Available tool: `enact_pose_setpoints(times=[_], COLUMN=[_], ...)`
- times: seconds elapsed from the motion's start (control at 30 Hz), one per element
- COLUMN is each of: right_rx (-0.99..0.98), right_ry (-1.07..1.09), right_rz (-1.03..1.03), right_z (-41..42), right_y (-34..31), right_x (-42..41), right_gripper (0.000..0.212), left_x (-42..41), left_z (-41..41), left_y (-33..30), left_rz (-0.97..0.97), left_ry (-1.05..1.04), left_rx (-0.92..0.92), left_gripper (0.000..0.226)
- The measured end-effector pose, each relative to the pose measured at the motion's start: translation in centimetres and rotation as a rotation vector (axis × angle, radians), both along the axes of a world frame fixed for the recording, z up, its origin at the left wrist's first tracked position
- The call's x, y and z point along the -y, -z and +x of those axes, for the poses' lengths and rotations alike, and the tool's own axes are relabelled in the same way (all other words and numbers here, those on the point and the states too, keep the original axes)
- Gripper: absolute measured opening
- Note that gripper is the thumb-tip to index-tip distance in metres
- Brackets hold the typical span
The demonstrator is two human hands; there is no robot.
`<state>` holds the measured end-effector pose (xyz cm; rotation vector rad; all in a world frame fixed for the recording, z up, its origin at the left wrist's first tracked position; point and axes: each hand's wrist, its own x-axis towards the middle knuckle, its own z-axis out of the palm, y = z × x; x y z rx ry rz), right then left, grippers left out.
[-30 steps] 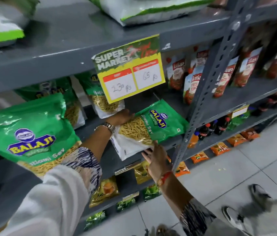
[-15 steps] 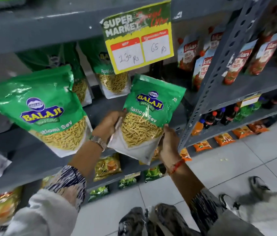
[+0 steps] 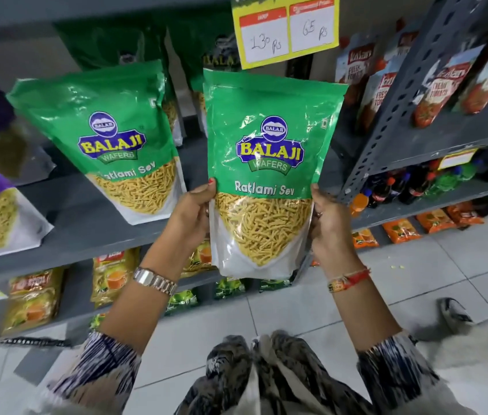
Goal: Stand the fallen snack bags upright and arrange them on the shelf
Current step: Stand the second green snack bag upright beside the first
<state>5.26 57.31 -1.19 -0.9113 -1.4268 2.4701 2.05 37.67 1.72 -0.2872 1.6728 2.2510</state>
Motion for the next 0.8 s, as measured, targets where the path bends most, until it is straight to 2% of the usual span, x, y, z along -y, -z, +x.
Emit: enact_pose_setpoints(times=[0.1,0.13,0.2,0.27,0.33,0.5,0.6,0.7,0.8], right_rx=[0.032,0.038,0.004,-0.074,-0.141,-0.260,-0.304,-0.329,-0.303], right_ry=[0.020,0.023,0.020,0.009,-0.005,-0.053,-0.078,-0.145,-0.271], right_rz=[0.052,0.067,0.107,0.127,0.132,0.099,0.072,0.131,0.184], right_z=[-0.8,-1.3,-2.6,-4.3,-6.1,-9.4,-10.4,-10.8,-10.8], right_y=[-0.8,-1.0,-1.5,-1.9,-2.0,-2.3,-1.6,-0.6,-0.1], right_x=[0.3,0.4,0.3,0.2,0.1,0.2,0.5,0.6,0.8], right_gripper=[0.008,0.008,0.009,0.014,0.022,0.019,0.019,0.021,0.030], left_x=[0.5,0.7,0.7,0.4,-0.1,-0.9,-1.0,-0.5,0.0], left_z=[-0.7,-1.1,-1.7,-2.4,-3.4,-6.2,-7.2,-7.4,-7.2], left_y=[0.2,0.5,0.3,-0.2,-0.8,-1.9,-1.7,-0.4,1.3], left_rz=[-0.047,-0.086,-0.175,-0.212,-0.211,-0.167,-0.197,-0.244,-0.224], left_ry=[-0.030,-0.031,-0.015,-0.013,-0.029,-0.079,-0.114,-0.154,-0.077], left_rx=[-0.011,-0.022,-0.048,-0.091,-0.121,-0.157,-0.174,-0.198,-0.201], left_gripper=[0.021,0.020,0.033,0.032,0.030,0.031,0.032,0.033,0.032])
